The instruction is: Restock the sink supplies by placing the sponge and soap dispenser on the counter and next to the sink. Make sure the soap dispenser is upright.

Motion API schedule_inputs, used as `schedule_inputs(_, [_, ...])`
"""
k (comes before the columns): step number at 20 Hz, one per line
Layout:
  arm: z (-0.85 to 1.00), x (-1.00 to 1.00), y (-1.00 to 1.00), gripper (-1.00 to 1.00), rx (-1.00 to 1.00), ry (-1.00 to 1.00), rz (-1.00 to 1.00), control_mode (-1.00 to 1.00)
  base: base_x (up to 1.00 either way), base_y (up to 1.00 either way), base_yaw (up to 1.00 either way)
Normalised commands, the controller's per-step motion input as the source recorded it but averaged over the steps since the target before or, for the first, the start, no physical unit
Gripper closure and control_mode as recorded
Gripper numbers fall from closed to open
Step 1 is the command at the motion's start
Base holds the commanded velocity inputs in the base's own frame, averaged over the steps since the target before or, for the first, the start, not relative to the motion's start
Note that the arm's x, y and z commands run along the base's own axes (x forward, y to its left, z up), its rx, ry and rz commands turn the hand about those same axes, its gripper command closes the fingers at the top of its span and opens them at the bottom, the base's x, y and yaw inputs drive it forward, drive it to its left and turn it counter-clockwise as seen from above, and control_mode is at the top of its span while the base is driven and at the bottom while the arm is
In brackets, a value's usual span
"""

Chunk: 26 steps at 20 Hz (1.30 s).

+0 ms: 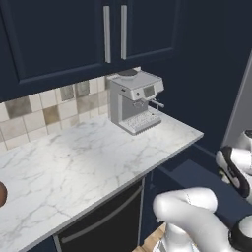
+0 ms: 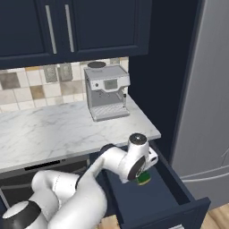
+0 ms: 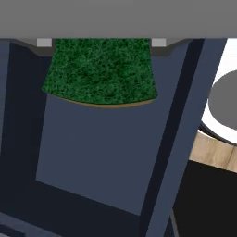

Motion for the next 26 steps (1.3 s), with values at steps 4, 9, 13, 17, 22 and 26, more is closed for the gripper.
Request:
schedule_inputs(4, [0.60,-0.07,0.75,1.00,-0.05,-0.02,0.07,-1.00,0.00,0.00,0.00])
schedule_inputs(9, [0.62,-0.01,0.65,1.00,-0.02,0.00,0.07,-1.00,0.00,0.00,0.00])
schedule_inputs(13, [0.62,0.00,0.56,1.00,0.00,0.00,0.07,-1.00,0.00,0.00,0.00])
schedule_inputs(17, [0.38,0.01,0.55,1.00,0.00,0.00,0.07,-1.00,0.00,0.00,0.00])
schedule_inputs(22, [0.00,0.05,0.11,1.00,0.00,0.01,0.04,-1.00,0.00,0.00,0.00])
schedule_inputs(26, [0.00,-0.12,0.12,1.00,0.00,-0.05,0.03,1.00,-0.11,0.09,0.04])
